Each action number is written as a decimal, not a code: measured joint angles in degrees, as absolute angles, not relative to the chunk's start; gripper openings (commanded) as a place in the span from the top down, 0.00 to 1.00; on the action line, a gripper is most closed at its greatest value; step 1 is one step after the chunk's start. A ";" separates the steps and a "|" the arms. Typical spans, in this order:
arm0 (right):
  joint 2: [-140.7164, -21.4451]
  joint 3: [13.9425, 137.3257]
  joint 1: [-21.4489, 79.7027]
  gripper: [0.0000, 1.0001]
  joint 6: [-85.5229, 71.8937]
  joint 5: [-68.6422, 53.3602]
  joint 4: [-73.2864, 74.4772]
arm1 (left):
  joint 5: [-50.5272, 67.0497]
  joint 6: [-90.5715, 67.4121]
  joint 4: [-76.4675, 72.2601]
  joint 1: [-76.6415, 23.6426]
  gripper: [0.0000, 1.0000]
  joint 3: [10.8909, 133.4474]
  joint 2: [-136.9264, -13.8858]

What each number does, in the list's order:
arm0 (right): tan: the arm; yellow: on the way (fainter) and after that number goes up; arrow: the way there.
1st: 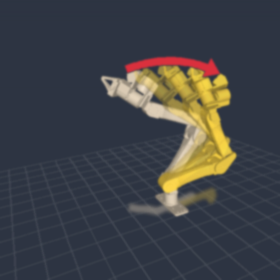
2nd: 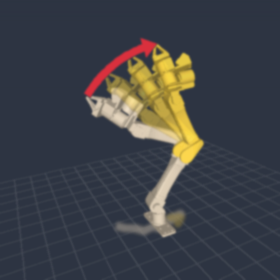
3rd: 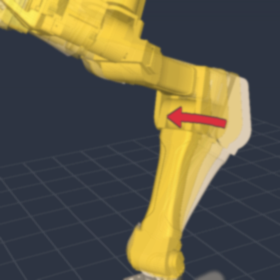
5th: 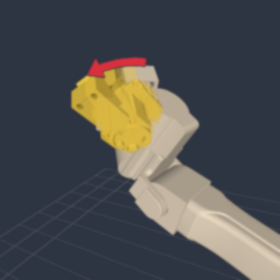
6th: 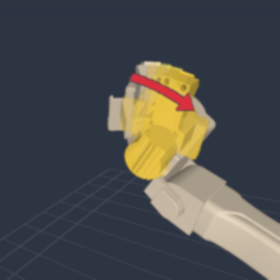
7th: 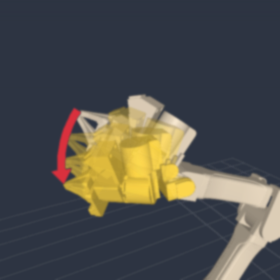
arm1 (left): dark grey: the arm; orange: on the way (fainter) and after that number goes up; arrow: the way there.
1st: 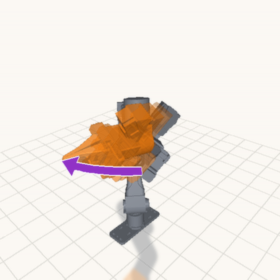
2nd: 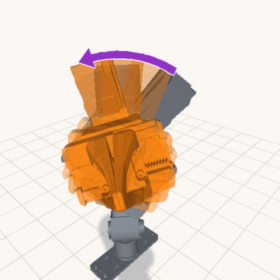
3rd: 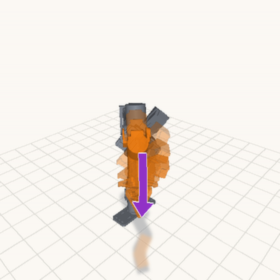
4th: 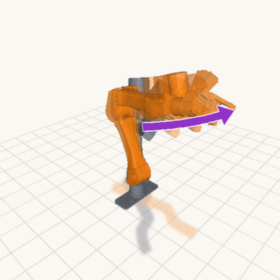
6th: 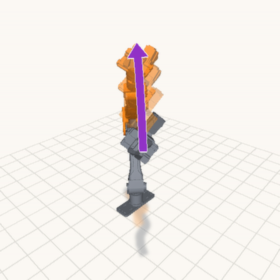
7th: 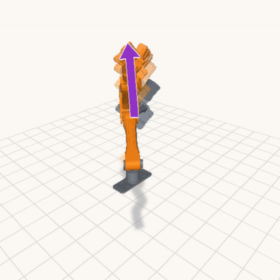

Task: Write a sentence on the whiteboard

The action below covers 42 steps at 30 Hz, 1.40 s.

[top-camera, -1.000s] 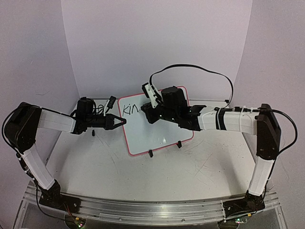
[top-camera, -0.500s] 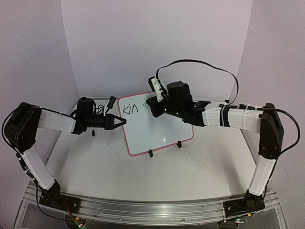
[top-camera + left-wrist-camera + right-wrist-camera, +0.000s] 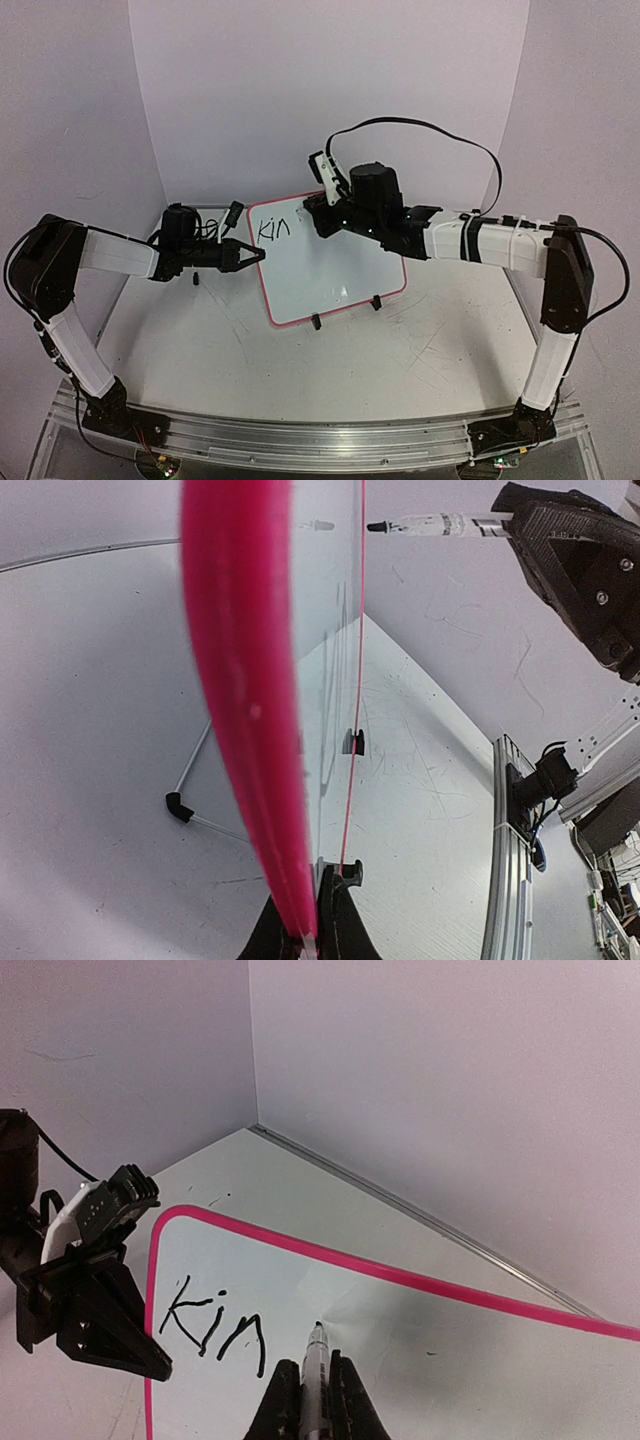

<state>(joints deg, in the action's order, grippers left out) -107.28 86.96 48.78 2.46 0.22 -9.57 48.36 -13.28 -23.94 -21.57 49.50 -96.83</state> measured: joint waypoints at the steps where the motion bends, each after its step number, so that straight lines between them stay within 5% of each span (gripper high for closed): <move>1: -107.35 87.01 48.79 1.00 2.38 -0.01 -9.63 | 48.36 -13.28 -23.94 -21.58 1.00 49.50 -96.82; 42: -108.40 82.70 50.57 1.00 -0.83 -2.24 -9.79 | 48.07 -13.28 -23.79 -21.58 1.00 49.50 -96.82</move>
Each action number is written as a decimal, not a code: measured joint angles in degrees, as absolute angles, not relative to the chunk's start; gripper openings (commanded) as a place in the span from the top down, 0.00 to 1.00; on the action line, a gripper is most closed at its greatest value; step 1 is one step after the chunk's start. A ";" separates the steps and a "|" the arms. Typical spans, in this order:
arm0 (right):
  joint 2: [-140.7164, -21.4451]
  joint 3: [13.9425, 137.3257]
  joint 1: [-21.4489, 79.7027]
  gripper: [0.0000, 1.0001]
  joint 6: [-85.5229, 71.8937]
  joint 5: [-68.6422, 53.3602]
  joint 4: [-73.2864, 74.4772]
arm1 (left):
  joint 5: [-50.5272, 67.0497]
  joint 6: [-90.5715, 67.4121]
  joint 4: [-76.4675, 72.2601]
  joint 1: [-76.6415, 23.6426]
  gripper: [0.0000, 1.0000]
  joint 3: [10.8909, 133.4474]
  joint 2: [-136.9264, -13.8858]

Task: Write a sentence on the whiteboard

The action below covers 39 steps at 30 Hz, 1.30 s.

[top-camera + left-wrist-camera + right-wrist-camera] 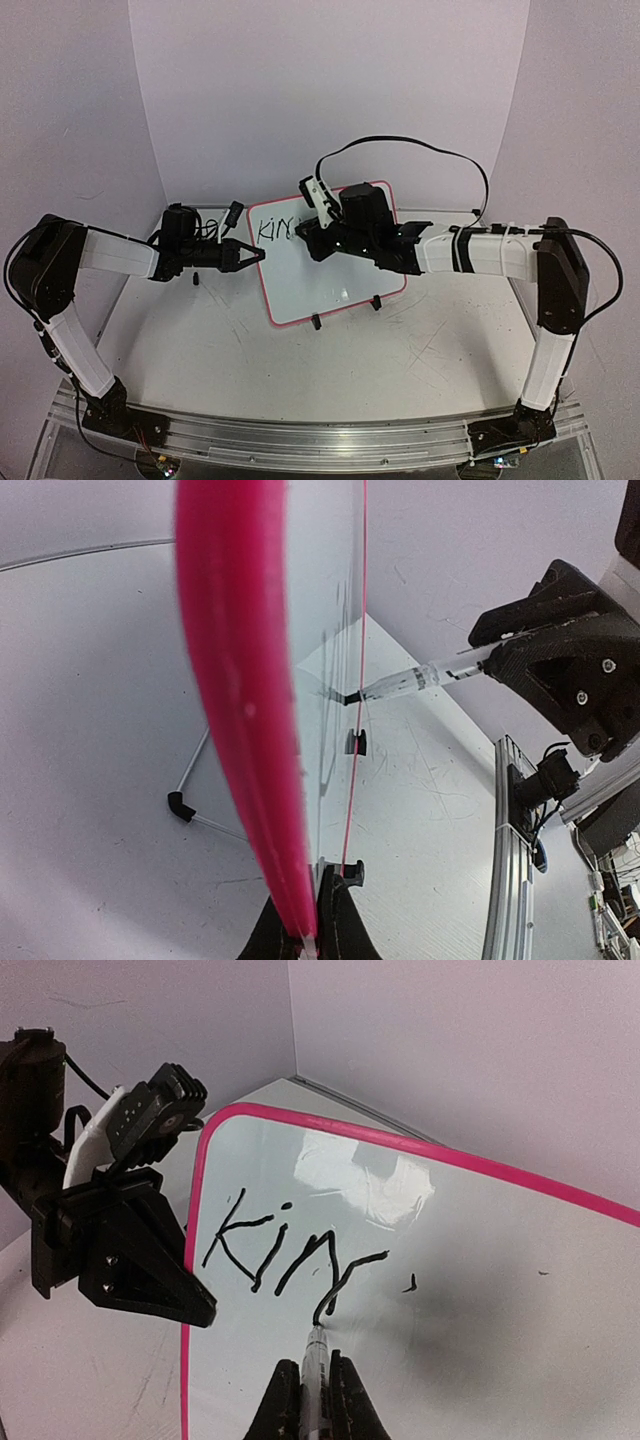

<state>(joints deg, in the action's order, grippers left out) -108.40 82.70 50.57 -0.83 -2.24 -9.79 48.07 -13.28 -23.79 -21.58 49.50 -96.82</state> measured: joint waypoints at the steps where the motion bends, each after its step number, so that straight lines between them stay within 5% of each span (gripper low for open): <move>1: -108.40 82.70 50.57 1.00 -0.88 -1.99 -9.78 | 48.06 -13.28 -23.79 -21.58 1.00 49.50 -96.82; 39: -109.80 90.52 48.51 1.00 1.81 3.46 -9.43 | 47.92 -13.28 -23.54 -21.58 1.00 49.52 -96.81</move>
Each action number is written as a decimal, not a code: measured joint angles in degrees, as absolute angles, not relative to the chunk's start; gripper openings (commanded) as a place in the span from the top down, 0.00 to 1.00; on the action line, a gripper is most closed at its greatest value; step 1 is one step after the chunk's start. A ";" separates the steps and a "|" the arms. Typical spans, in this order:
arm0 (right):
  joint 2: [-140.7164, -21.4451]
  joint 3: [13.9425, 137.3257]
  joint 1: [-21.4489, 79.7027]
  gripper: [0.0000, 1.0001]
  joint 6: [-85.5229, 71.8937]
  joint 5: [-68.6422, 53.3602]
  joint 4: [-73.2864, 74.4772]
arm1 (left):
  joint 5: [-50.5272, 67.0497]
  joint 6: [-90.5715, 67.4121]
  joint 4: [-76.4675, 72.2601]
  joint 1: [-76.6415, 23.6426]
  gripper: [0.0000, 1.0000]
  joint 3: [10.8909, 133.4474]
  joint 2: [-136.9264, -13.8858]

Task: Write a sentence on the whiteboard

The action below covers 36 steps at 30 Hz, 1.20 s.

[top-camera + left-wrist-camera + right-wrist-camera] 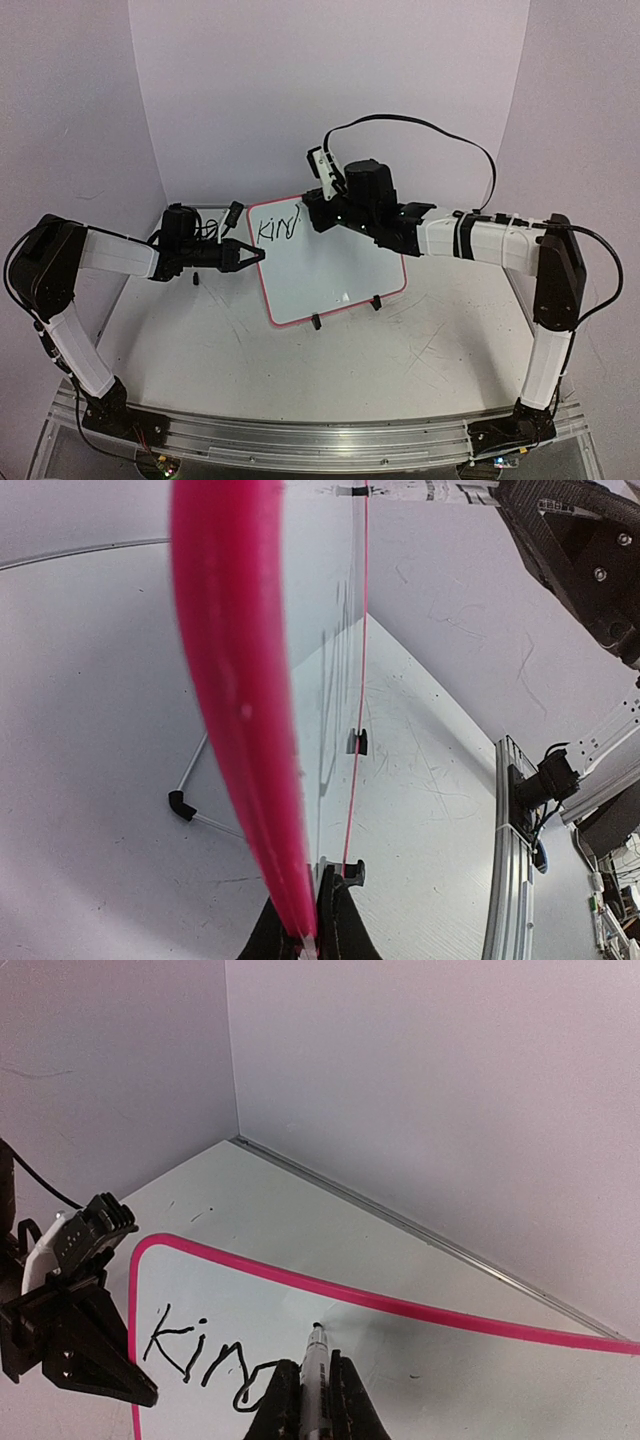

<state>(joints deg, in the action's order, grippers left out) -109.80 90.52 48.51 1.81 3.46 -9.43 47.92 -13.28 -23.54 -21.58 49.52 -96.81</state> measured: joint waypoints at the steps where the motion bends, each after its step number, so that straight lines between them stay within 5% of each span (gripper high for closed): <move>1: -109.80 90.40 48.51 1.00 1.67 3.43 -9.50 | 47.92 -13.28 -23.53 -21.58 1.00 49.52 -96.79; 36: -101.94 79.70 48.95 1.00 1.70 -3.43 -12.07 | 47.66 -12.35 -22.26 -21.74 1.00 49.87 -96.19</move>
